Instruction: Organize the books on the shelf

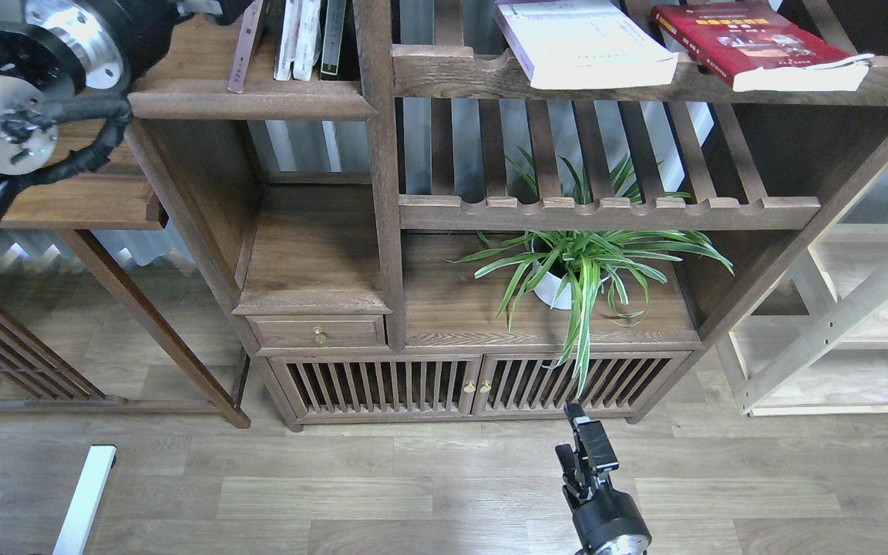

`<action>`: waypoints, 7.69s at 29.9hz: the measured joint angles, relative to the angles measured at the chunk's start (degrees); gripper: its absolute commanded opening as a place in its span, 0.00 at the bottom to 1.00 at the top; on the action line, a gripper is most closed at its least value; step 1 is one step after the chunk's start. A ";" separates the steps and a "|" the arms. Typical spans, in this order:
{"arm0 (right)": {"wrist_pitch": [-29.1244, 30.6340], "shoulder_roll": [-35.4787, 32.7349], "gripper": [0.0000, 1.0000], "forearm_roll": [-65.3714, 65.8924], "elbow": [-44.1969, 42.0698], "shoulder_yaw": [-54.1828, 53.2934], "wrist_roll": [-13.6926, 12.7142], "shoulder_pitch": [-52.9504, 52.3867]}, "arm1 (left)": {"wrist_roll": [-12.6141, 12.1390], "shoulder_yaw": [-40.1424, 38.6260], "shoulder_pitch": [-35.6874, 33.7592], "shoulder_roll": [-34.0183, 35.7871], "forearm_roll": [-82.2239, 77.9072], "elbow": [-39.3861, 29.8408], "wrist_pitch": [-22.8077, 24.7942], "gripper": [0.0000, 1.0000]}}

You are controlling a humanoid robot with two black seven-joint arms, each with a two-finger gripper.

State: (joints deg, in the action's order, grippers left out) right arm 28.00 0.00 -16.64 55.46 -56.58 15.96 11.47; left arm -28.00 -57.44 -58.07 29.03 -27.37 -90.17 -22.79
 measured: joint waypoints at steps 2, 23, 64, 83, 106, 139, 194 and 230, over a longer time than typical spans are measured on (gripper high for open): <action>0.00 0.00 0.99 0.01 0.01 -0.29 -0.15 -0.34 | 0.00 -1.69 0.51 -0.07 0.03 -0.36 0.06 0.98; 0.00 0.00 0.99 -0.37 2.91 -2.10 -1.00 -6.15 | 0.00 -11.21 2.09 -3.40 2.54 -0.40 0.91 1.00; 0.00 0.00 0.99 4.52 12.96 -11.92 -1.36 -13.73 | 0.01 -22.62 18.26 -16.20 31.35 -1.84 23.68 0.99; 0.00 0.00 0.99 4.51 14.14 -15.76 -1.38 -15.65 | 0.01 -25.06 32.53 -18.71 42.47 1.72 35.50 0.99; -2.10 0.00 0.99 5.83 13.70 -16.14 -1.15 -20.93 | 0.00 -31.31 36.63 -26.33 39.68 2.13 33.00 0.99; -0.05 0.00 1.00 6.84 12.21 -27.81 2.67 -28.67 | 0.00 -31.89 35.94 -25.66 40.50 4.54 34.69 0.99; -2.02 -20.53 1.00 8.83 7.08 -23.65 1.67 -29.08 | 0.00 -33.71 36.45 -25.42 40.55 4.32 37.12 1.00; -10.11 -21.43 1.00 8.94 4.18 -20.60 1.07 -37.10 | 0.00 -34.49 36.55 -23.49 40.46 7.34 44.15 1.00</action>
State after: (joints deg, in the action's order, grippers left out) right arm 17.89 -21.43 -7.70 59.64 -77.17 17.03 -25.63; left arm -28.00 -91.93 -21.53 5.54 13.09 -82.83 21.36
